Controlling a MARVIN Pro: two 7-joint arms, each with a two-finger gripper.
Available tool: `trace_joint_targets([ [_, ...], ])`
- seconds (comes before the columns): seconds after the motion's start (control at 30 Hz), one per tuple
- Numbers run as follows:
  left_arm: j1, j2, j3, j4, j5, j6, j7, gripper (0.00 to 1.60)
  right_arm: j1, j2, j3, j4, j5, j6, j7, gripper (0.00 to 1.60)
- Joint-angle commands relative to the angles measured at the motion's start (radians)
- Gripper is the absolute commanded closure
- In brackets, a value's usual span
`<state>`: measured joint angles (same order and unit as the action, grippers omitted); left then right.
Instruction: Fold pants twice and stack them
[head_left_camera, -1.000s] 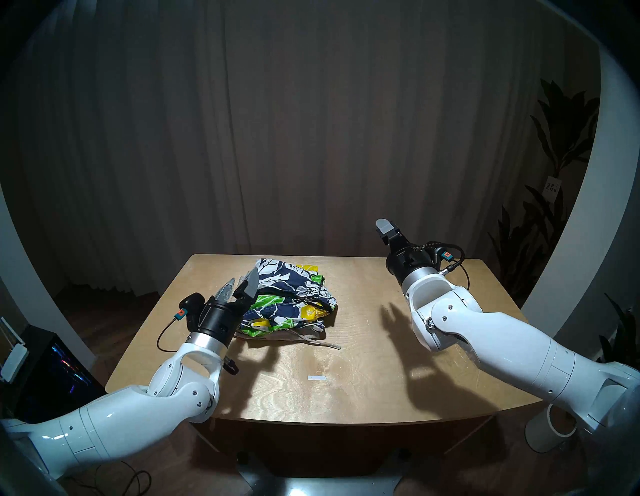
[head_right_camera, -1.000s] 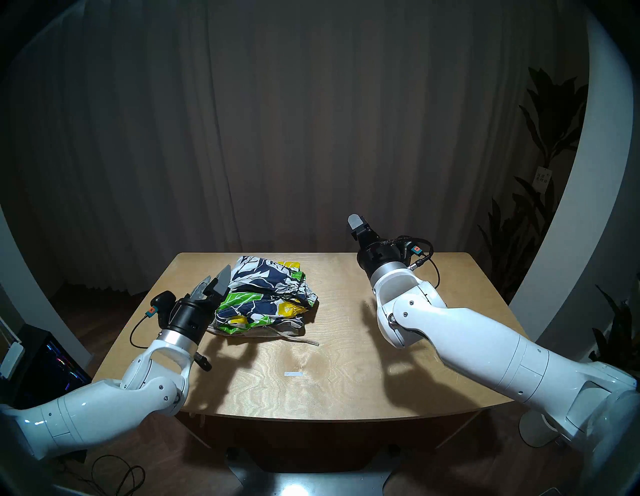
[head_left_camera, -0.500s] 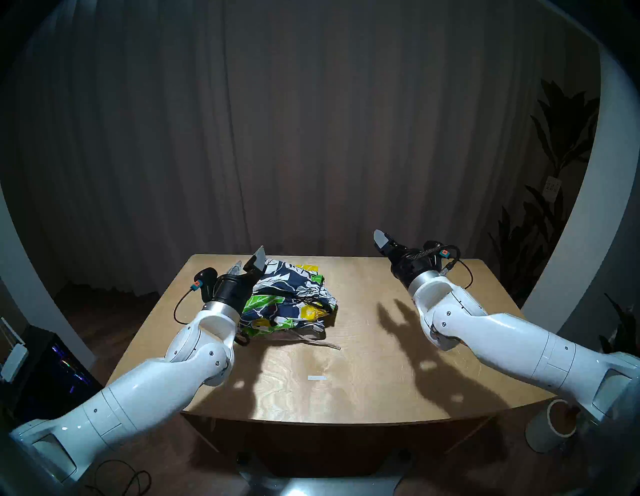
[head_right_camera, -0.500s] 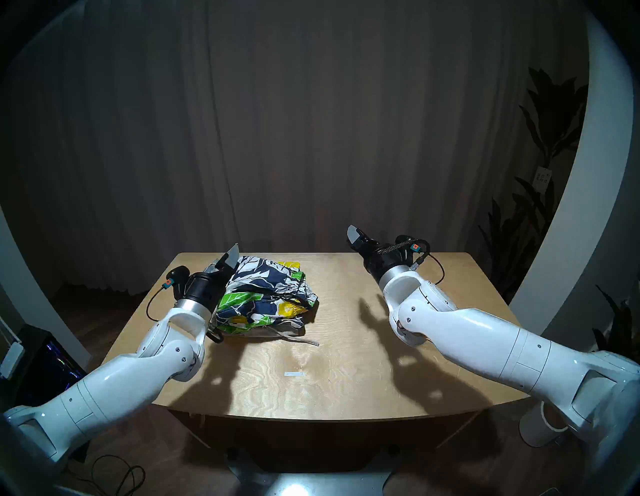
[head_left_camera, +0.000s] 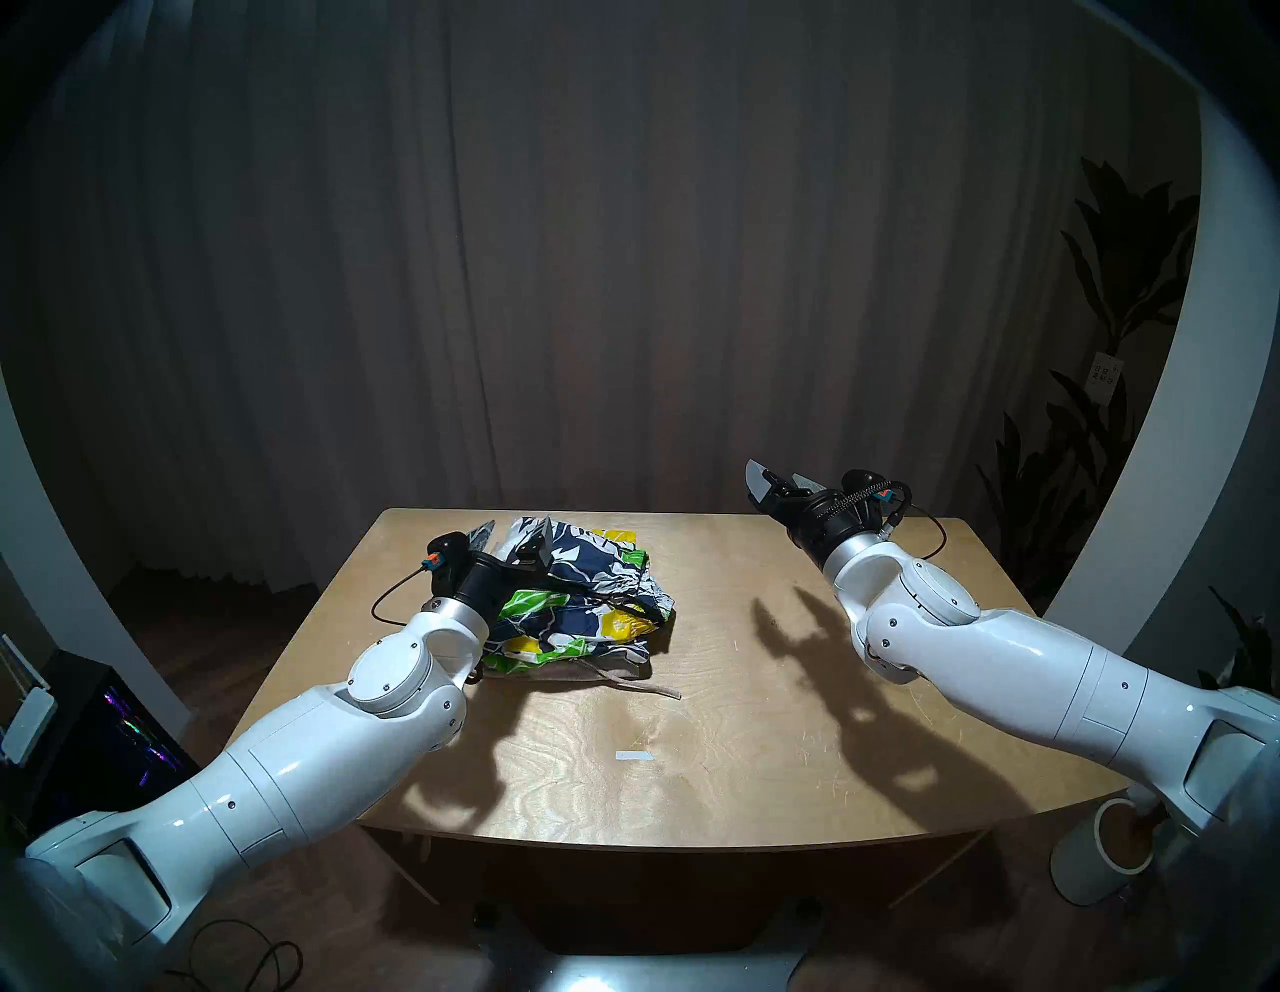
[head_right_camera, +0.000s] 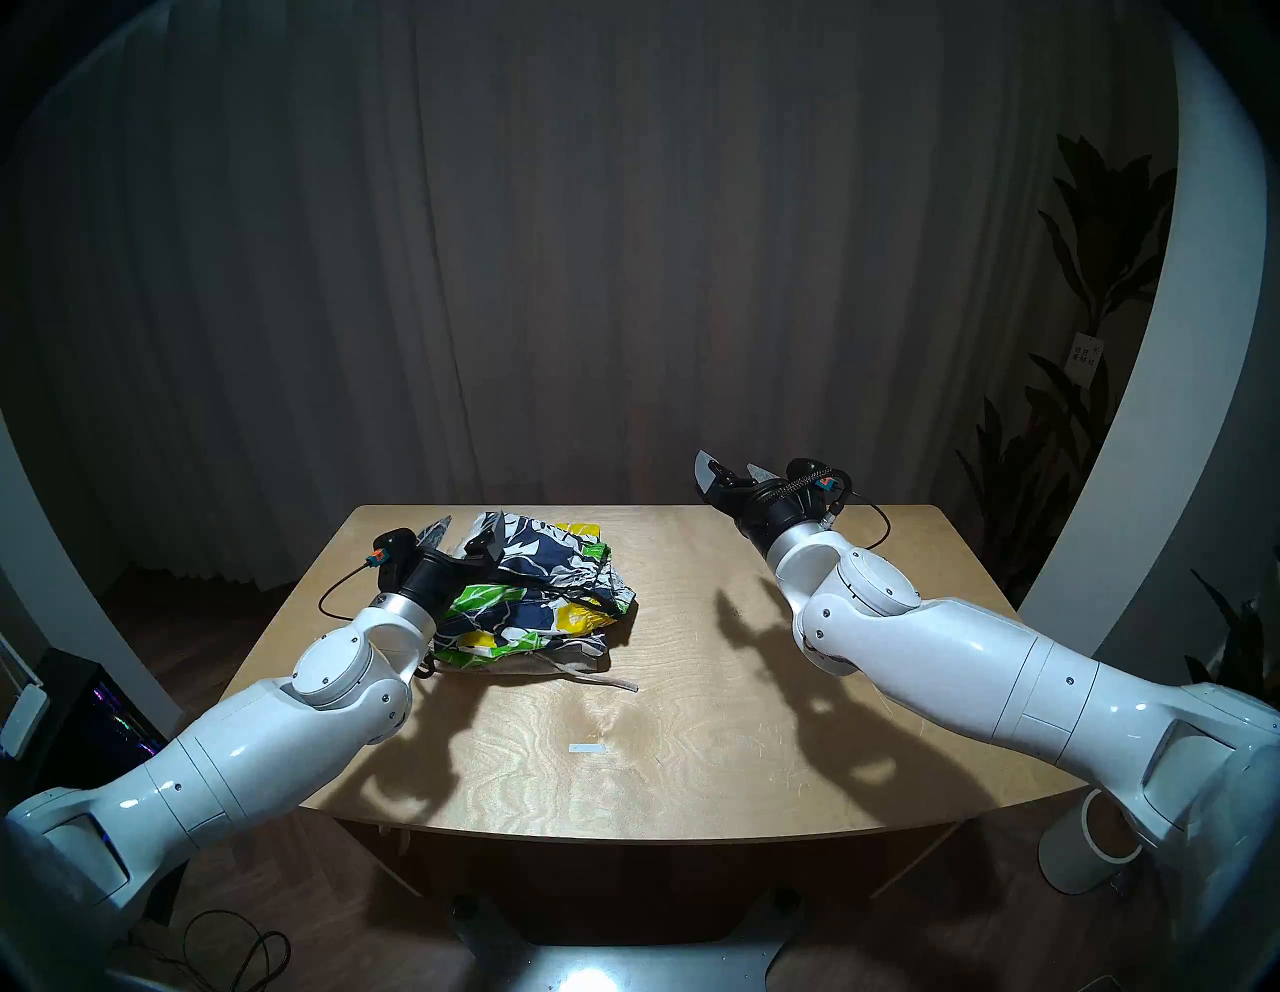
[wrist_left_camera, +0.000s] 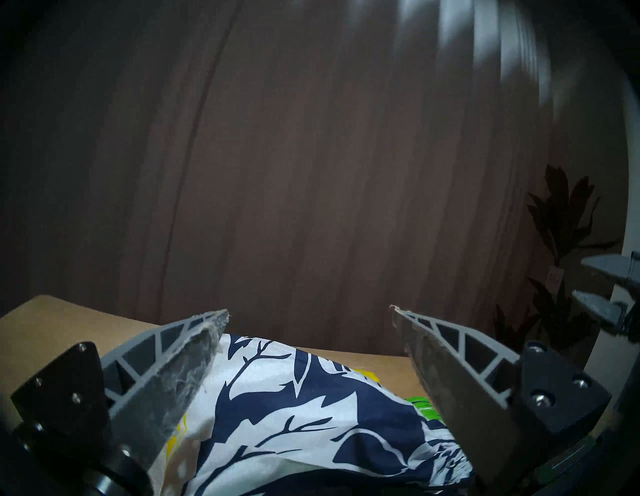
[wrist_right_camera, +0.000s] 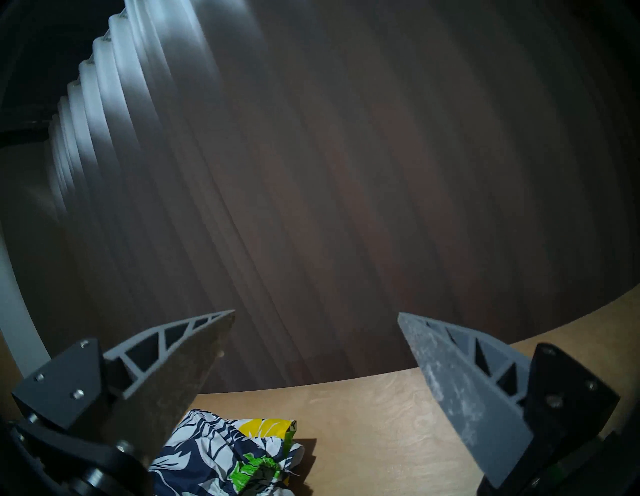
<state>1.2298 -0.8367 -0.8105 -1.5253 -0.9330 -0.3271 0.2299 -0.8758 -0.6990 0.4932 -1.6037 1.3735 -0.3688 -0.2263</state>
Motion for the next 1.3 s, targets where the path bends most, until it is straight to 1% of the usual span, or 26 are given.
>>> trace_joint_targets([
  [0.0, -0.110, -0.065, -0.009, 0.040, 0.123, 0.038, 0.027, 0.00, 0.084, -0.033, -0.009, 0.039, -0.102, 0.032, 0.006, 0.00],
  [0.17, -0.152, -0.107, 0.006, 0.091, 0.222, 0.069, 0.060, 0.00, 0.110, -0.055, -0.027, 0.075, -0.176, 0.055, 0.004, 0.00],
  [0.23, -0.166, -0.123, 0.019, 0.118, 0.289, 0.083, 0.077, 0.00, 0.106, -0.057, -0.039, 0.091, -0.212, 0.054, -0.015, 0.00],
  [0.27, -0.180, -0.125, 0.047, 0.138, 0.327, 0.096, 0.091, 0.00, 0.100, -0.056, -0.048, 0.101, -0.228, 0.060, -0.029, 0.00],
  [0.3, -0.185, -0.126, 0.067, 0.152, 0.358, 0.102, 0.098, 0.00, 0.093, -0.058, -0.053, 0.111, -0.237, 0.059, -0.040, 0.00],
  [0.33, -0.190, -0.116, 0.094, 0.164, 0.415, 0.114, 0.106, 0.00, 0.083, -0.059, -0.055, 0.122, -0.234, 0.061, -0.049, 0.00],
  [0.4, -0.194, -0.116, 0.125, 0.182, 0.476, 0.130, 0.121, 0.00, 0.072, -0.065, -0.058, 0.147, -0.240, 0.053, -0.075, 0.00],
  [0.47, -0.198, -0.107, 0.146, 0.184, 0.534, 0.139, 0.144, 0.00, 0.068, -0.072, -0.058, 0.172, -0.248, 0.040, -0.107, 0.00],
  [0.53, -0.197, -0.085, 0.154, 0.162, 0.564, 0.150, 0.161, 0.00, 0.066, -0.078, -0.055, 0.193, -0.253, 0.023, -0.136, 0.00],
  [0.57, -0.197, -0.085, 0.154, 0.162, 0.564, 0.150, 0.161, 0.00, 0.066, -0.078, -0.055, 0.193, -0.253, 0.023, -0.136, 0.00],
  [0.6, -0.186, -0.067, 0.136, 0.130, 0.547, 0.153, 0.176, 0.00, 0.065, -0.086, -0.049, 0.213, -0.255, 0.002, -0.154, 0.00],
  [0.63, -0.182, -0.060, 0.127, 0.118, 0.544, 0.151, 0.185, 0.00, 0.068, -0.087, -0.049, 0.219, -0.257, 0.000, -0.159, 0.00],
  [0.67, -0.172, -0.055, 0.102, 0.098, 0.499, 0.143, 0.181, 0.00, 0.070, -0.087, -0.048, 0.222, -0.258, 0.000, -0.161, 0.00],
  [0.73, -0.169, -0.044, 0.071, 0.068, 0.464, 0.131, 0.188, 0.00, 0.076, -0.087, -0.049, 0.227, -0.257, 0.000, -0.153, 0.00],
  [0.8, -0.171, -0.035, 0.062, 0.057, 0.456, 0.129, 0.185, 0.00, 0.079, -0.088, -0.051, 0.230, -0.260, 0.003, -0.152, 0.00],
  [0.83, -0.167, -0.020, 0.031, 0.030, 0.424, 0.124, 0.188, 0.00, 0.086, -0.091, -0.059, 0.240, -0.277, 0.002, -0.140, 0.00],
  [0.9, -0.161, 0.003, 0.001, 0.008, 0.388, 0.124, 0.183, 0.00, 0.094, -0.096, -0.070, 0.252, -0.300, 0.006, -0.129, 0.00],
  [0.93, -0.161, 0.003, 0.001, 0.008, 0.388, 0.124, 0.183, 0.00, 0.094, -0.096, -0.070, 0.252, -0.300, 0.006, -0.129, 0.00],
  [1.07, -0.141, 0.045, -0.045, -0.009, 0.314, 0.128, 0.170, 0.00, 0.115, -0.115, -0.091, 0.290, -0.352, 0.013, -0.111, 0.00],
  [1.13, -0.126, 0.071, -0.060, -0.022, 0.274, 0.135, 0.156, 0.00, 0.132, -0.132, -0.098, 0.322, -0.374, 0.014, -0.092, 0.00],
  [1.2, -0.115, 0.084, -0.074, -0.031, 0.233, 0.137, 0.145, 0.00, 0.150, -0.143, -0.103, 0.352, -0.391, 0.017, -0.070, 0.00],
  [1.23, -0.106, 0.090, -0.087, -0.035, 0.202, 0.135, 0.142, 0.00, 0.168, -0.151, -0.103, 0.389, -0.390, 0.012, -0.021, 0.00],
  [1.27, -0.106, 0.090, -0.087, -0.035, 0.202, 0.135, 0.142, 0.00, 0.168, -0.151, -0.103, 0.389, -0.390, 0.012, -0.021, 0.00],
])
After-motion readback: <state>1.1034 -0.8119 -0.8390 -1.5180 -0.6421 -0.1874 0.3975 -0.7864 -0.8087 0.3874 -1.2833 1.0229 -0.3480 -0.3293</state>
